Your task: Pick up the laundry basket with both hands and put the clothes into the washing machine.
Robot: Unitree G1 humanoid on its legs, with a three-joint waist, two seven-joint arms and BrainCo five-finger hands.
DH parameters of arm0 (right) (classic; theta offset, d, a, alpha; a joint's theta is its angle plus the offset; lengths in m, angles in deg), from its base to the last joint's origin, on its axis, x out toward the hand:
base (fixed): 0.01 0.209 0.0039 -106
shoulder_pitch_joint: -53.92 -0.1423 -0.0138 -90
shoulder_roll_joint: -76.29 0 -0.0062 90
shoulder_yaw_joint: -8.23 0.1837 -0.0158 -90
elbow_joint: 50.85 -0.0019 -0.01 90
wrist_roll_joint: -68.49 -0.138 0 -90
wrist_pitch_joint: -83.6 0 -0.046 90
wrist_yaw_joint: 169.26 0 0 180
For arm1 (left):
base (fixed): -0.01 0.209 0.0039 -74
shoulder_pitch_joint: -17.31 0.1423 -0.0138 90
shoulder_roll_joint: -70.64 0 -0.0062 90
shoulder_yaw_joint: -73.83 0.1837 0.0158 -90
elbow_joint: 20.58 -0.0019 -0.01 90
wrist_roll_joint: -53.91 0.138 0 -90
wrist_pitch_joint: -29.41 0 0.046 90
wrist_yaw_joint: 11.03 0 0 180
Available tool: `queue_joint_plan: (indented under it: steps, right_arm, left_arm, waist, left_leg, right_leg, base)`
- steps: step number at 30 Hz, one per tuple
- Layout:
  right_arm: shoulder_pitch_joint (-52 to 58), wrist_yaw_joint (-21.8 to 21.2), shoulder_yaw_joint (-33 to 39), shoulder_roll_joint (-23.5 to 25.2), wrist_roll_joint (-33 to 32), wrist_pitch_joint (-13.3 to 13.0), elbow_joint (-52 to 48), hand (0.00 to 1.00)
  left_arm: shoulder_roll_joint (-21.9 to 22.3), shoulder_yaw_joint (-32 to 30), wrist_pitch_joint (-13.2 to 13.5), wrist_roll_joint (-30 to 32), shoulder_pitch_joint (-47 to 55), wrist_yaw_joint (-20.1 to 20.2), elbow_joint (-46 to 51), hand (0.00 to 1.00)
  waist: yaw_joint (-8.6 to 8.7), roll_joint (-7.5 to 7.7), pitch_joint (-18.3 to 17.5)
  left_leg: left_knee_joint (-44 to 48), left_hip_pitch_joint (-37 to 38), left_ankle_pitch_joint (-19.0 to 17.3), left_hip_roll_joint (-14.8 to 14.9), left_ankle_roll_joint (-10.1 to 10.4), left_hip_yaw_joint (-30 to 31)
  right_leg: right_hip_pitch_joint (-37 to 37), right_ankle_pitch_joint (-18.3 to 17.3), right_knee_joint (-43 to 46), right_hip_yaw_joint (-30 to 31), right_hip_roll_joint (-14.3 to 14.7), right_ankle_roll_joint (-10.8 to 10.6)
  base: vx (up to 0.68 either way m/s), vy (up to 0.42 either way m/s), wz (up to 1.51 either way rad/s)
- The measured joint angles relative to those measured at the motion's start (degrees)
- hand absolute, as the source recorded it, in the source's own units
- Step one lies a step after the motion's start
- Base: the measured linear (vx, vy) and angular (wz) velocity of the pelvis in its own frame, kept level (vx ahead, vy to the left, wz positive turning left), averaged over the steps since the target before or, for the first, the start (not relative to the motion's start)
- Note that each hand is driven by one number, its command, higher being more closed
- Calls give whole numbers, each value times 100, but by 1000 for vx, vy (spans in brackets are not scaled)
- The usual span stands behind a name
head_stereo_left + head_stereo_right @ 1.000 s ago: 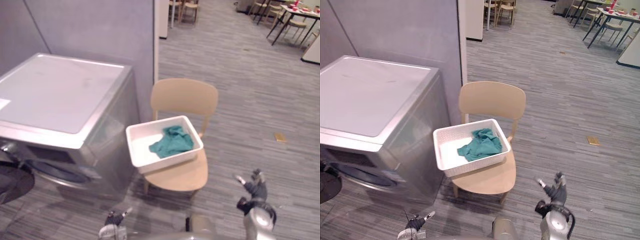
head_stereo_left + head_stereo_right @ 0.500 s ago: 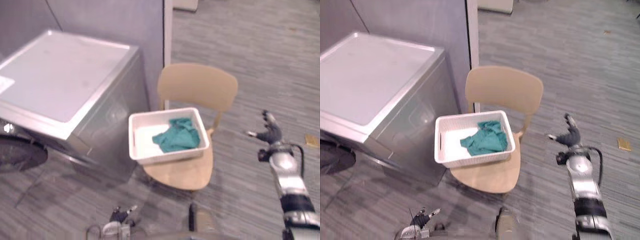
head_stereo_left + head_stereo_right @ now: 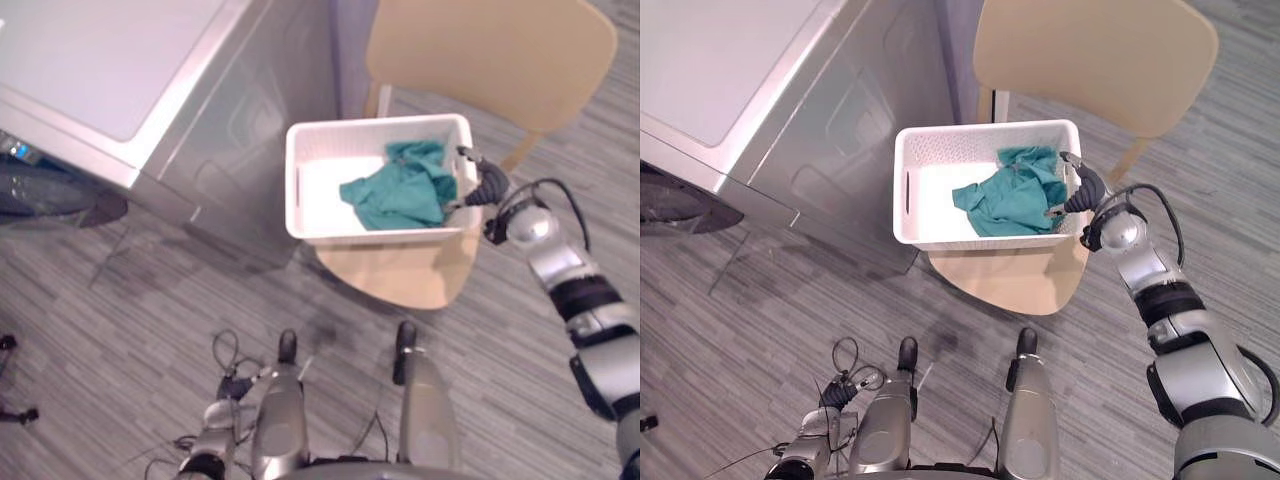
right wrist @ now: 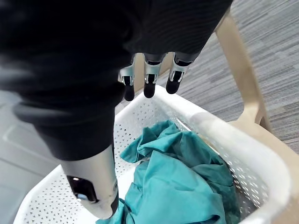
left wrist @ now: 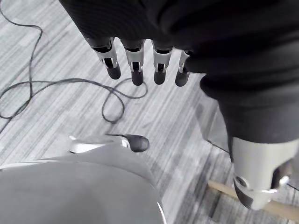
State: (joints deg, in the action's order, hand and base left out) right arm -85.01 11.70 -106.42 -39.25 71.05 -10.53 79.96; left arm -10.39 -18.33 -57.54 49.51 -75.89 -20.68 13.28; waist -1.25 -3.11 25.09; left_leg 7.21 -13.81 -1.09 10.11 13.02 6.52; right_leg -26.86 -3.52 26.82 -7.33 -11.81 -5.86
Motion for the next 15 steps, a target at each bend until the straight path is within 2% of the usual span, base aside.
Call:
queue_joint_plan:
  steps: [4, 9, 15]
  right_arm:
    - [-382, 84, -112, -44, 45, 2, 265, 0]
    - [-1136, 397, -227, -251, 54, 18, 518, 0]
    - [-1449, 560, -241, -345, 44, 24, 602, 0]
  left_arm:
    - [9, 38, 11, -151, -100, -81, 4, 0]
    - [40, 46, 38, -281, -268, -219, 122, 0]
    - [127, 55, 131, -408, -473, -326, 262, 0]
  waist:
    - [-121, 0, 32]
    - [-270, 34, 106]
    - [-310, 90, 139]
  left_leg:
    - [126, -292, -1, -27, 1, 103]
    - [192, -627, 29, -23, 36, 305]
    - [301, -990, 49, -38, 44, 481]
  right_leg:
    - [-182, -6, 42, -69, -38, -7]
    - [-396, -8, 114, -224, -62, -3]
    - [-547, -6, 114, -401, -115, -2]
  base:
    - [2, -5, 12]
    - [-15, -24, 15]
    - [7, -4, 16]
